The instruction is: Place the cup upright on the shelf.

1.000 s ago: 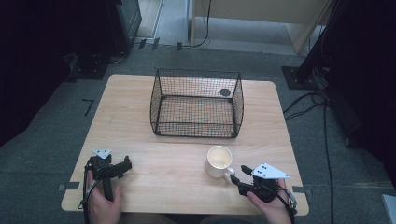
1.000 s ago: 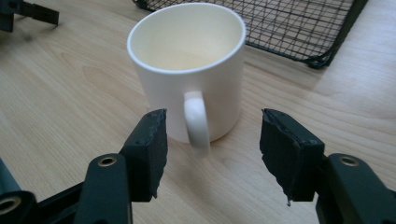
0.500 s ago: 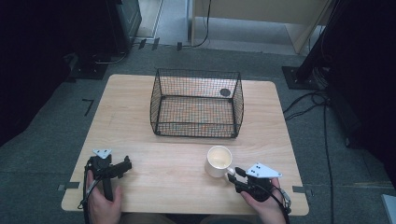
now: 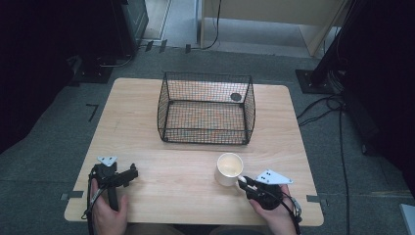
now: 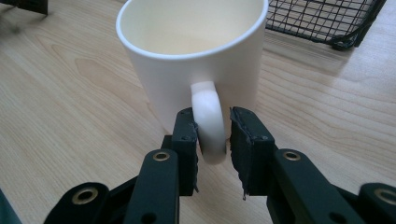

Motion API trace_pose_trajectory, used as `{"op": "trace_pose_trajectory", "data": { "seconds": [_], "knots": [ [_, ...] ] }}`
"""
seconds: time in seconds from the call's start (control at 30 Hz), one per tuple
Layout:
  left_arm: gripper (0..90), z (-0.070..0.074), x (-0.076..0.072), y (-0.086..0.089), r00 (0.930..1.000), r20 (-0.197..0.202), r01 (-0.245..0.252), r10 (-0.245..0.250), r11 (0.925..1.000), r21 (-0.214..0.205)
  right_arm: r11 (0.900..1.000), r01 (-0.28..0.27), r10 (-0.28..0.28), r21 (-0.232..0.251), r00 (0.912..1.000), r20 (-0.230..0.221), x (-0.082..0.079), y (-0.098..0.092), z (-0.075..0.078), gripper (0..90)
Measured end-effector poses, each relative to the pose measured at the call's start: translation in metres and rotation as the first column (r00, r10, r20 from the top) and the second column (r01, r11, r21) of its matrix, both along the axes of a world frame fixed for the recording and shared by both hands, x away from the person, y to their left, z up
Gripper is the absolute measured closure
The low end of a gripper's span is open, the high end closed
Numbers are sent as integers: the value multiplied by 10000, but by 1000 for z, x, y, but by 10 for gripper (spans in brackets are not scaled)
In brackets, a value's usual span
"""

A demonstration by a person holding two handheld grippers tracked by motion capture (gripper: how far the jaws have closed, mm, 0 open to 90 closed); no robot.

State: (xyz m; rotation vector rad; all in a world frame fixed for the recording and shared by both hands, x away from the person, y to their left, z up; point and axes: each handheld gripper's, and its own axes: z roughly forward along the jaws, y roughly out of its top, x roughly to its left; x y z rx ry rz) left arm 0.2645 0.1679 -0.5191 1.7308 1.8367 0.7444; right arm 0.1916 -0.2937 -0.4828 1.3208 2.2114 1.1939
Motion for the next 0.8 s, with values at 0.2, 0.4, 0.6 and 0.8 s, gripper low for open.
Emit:
{"op": "trace_pose_trajectory", "data": {
  "seconds": [0.2, 0.4, 0.6, 0.8],
  "knots": [
    [18, 0, 0, 0, 10000, -2, 1, -1, 10000, -5, 9989, -126, 137, -442, 9996, 252, -1, 2, 1, 794],
    [17, 0, 0, 0, 10000, -1, 1, -1, 10000, -1, 9978, -62, 109, -666, 9975, 699, -4, 4, 4, 805],
    [17, 0, 0, 0, 10000, -2, 1, -1, 10000, -6, 9959, -102, 185, -903, 9956, 914, -7, 6, 9, 806],
    [17, 0, 0, 0, 10000, -4, 6, -6, 10000, 2, 9945, -119, 226, -1043, 9946, 1016, -7, 7, 15, 807]
  ]
}}
